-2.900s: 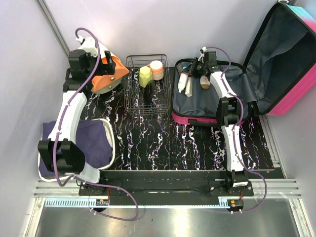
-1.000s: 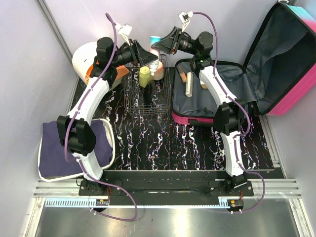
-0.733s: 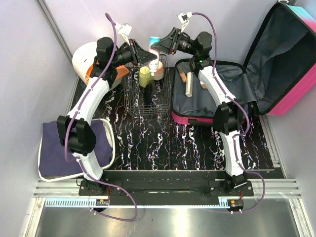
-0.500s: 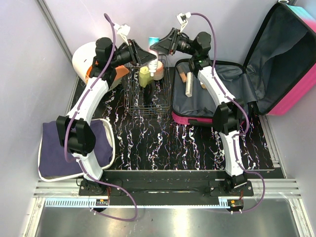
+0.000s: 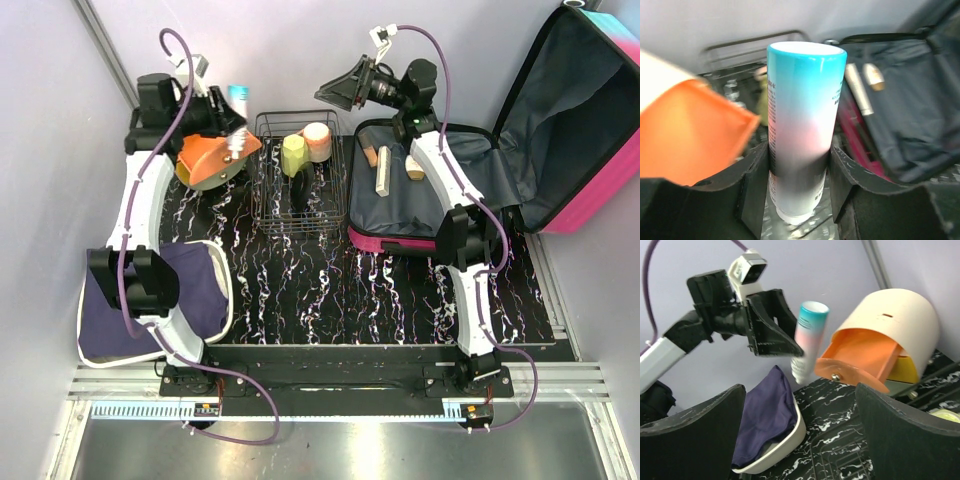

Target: Open, take out, and arrange the luggage

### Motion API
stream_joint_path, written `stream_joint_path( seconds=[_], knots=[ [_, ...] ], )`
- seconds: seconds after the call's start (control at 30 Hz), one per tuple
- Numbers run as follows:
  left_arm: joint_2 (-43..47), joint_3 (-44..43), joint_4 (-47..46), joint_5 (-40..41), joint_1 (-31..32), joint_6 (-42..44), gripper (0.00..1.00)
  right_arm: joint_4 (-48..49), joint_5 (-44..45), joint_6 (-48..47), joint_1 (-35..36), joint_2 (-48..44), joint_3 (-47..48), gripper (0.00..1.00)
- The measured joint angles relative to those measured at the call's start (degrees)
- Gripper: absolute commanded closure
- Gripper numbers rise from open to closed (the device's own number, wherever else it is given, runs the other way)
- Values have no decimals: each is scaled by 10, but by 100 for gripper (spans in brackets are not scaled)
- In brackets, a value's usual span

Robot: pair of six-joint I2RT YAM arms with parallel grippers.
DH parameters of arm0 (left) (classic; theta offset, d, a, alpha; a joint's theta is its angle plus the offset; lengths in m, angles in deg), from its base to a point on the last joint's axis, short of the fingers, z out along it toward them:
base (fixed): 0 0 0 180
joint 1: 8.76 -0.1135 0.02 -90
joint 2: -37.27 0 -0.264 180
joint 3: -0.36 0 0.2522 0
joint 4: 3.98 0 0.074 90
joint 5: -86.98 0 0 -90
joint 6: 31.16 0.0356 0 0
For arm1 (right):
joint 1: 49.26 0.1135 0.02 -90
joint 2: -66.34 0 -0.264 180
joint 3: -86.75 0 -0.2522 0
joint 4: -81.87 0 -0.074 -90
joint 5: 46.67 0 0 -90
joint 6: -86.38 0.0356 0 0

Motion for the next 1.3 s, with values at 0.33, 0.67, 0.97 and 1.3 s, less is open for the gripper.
stream_joint_path(
  seconds=[0.33,0.67,0.97,1.3],
  knots=[
    [-13,-130,165,176,-49,227,100,-40,0,-34,-22,0,-14,0],
    [-109,-183,175,201,-45,304,100,-59,0,-46,-20,0,-14,0],
    [-158,-183,166,201,-45,323,100,-79,10,-59,-20,0,-14,0],
    [-175,-182,164,212,-44,342,90,-100,15,-65,-20,0,-12,0]
  ],
)
